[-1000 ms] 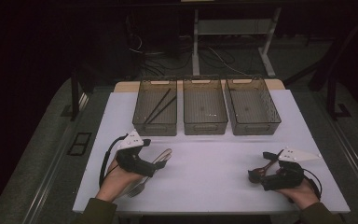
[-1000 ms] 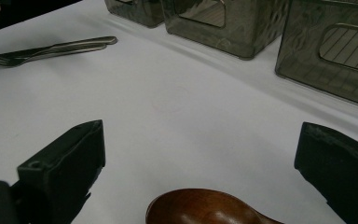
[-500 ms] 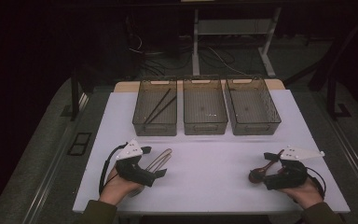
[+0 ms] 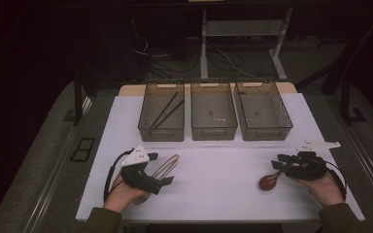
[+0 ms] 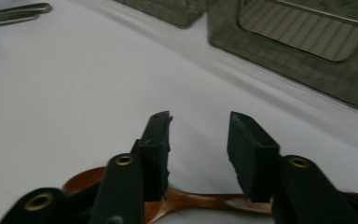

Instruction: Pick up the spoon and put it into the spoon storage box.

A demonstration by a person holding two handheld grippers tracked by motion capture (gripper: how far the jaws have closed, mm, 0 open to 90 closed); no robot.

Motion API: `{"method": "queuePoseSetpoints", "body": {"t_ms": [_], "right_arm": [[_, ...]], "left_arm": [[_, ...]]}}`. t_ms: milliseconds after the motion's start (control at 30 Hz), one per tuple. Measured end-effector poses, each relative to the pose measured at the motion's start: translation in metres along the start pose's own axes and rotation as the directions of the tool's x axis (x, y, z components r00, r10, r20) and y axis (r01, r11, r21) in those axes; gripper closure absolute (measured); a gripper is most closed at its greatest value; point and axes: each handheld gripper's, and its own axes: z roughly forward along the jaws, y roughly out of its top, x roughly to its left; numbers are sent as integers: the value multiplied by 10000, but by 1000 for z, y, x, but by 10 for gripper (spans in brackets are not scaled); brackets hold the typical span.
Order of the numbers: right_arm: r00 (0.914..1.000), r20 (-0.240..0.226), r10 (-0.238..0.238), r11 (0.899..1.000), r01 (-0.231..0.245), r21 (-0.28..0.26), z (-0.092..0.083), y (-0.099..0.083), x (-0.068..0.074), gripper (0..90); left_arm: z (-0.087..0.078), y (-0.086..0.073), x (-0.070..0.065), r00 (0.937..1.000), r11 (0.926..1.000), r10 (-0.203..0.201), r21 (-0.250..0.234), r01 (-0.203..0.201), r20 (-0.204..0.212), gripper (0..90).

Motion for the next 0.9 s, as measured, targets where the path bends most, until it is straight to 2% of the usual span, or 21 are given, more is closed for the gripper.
{"method": "queuePoseSetpoints", "body": {"t_ms": [167,333,567,900], "right_arm": [[9997,225,108,9992,-116,388,4,4,-15,770],[9975,679,205,9970,-255,738,6,5,-30,891],[9921,1187,418,9931,-543,1041,11,3,-49,900],[9902,1373,245,9848,-476,1672,17,-1,-50,900]], "left_arm": [[0,0,0,10000,10000,25,5,-25,19,0],[0,0,0,10000,10000,20,-56,-19,43,0],[1,-1,0,10000,10000,-28,-15,28,52,0],[2,0,-2,9999,10000,-7,-24,7,120,0]]}}
